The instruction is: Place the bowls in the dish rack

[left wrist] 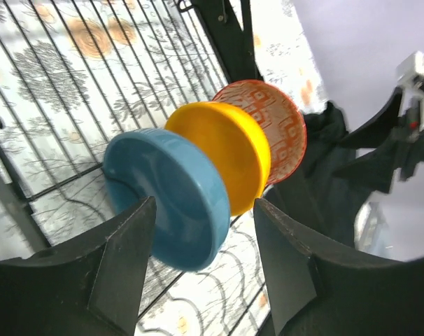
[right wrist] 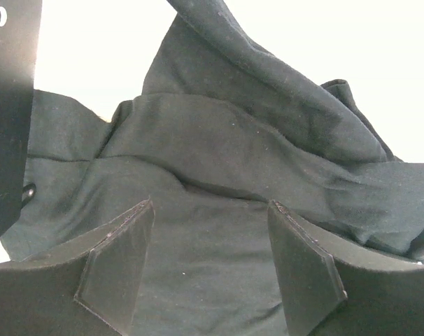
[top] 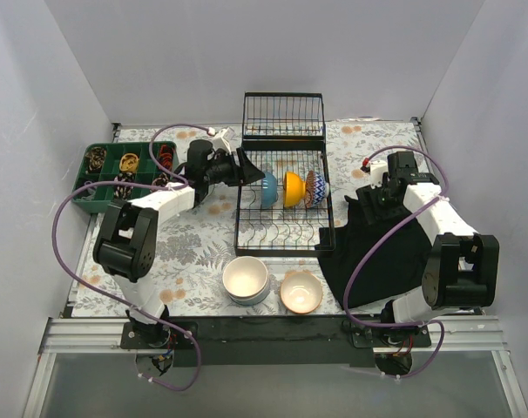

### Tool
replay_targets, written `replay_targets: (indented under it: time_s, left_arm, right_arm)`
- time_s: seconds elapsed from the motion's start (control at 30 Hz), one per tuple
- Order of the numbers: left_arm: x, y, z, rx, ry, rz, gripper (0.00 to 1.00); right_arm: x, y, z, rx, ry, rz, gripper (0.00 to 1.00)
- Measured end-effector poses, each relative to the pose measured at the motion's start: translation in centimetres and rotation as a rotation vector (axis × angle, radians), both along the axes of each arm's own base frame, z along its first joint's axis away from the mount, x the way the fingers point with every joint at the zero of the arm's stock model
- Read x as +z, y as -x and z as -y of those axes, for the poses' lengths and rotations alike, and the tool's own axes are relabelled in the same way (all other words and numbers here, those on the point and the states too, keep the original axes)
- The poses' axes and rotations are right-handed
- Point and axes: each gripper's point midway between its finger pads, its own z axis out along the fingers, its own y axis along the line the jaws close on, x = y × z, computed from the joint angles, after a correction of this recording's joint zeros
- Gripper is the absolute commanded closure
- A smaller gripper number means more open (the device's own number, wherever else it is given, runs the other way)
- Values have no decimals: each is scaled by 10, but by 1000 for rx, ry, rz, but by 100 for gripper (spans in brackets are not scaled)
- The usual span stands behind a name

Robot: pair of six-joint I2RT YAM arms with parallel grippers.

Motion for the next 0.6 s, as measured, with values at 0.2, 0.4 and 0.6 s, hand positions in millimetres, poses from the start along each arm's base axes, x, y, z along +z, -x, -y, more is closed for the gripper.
replay_targets:
  time_s: [0.2, 0.4, 0.6]
  left_arm:
    - [3, 10, -22, -16, -192, 76, 40]
    - [18, -2, -60, -25, -469, 227, 40]
    - [-3, -4, -133, -45, -738, 222, 47]
  right_arm:
    - [0, 0, -1, 3, -7, 2, 26]
    - [1, -2, -5, 11, -26, 22, 26]
    - [-4, 6, -8, 20, -46, 20, 26]
